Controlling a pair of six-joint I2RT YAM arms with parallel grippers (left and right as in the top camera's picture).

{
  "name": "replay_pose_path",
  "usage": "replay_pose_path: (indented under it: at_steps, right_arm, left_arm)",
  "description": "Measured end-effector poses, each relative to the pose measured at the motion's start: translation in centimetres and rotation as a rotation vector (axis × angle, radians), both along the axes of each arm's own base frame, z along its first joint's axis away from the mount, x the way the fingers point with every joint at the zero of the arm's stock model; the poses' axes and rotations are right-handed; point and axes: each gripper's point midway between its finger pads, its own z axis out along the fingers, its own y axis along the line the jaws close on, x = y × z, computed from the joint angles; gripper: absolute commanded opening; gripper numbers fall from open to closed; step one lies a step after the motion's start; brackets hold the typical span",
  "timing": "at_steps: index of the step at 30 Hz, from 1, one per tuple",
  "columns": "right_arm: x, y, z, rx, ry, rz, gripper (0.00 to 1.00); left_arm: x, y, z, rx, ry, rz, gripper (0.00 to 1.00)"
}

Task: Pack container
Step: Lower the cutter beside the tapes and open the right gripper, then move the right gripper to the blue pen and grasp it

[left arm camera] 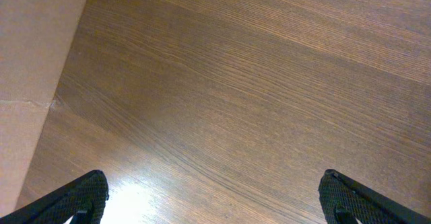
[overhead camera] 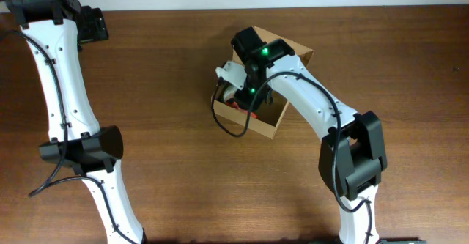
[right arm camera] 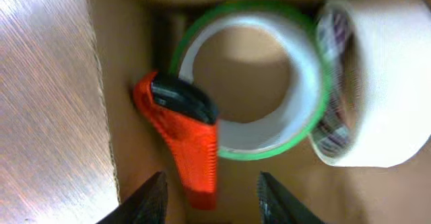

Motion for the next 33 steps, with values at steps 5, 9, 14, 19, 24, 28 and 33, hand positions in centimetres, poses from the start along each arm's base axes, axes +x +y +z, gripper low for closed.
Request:
replay_pose_path:
  at_steps: [5,9,14,19,24,28,33]
  right_arm:
    - [2.1,0.7,4.3,0.030,-0.094,-0.009,0.52]
    - [3.7,0.7,8.1,0.036,-0.188,-0.050,0.52]
    - [5.4,-1.2,13.5,0.007,-0.309,-0.210,0.51]
    - [6.2,-6.0,17.6,-0.004,-0.361,-0.487,0.50]
    - [5.0,-16.2,16.4,-0.124,-0.225,-0.799,0.43]
    - [4.1,-24.3,15.9,-0.168,-0.152,-1.029,0.43]
    - [3.9,-26.2,16.2,-0.144,-0.140,-1.081,0.46]
  left_arm:
    - [0.0,0.0,0.0,0.000,0.000,0.000,1.00]
    - [0.0,0.0,0.0,0.000,0.000,0.000,1.00]
    - [0.0,0.0,0.0,0.000,0.000,0.000,1.00]
    - [0.0,0.0,0.0,0.000,0.000,0.000,1.00]
    - [0.0,0.0,0.0,0.000,0.000,0.000,1.00]
    - [0.0,0.0,0.0,0.000,0.000,0.000,1.00]
    - [0.0,0.0,0.0,0.000,0.000,0.000,1.00]
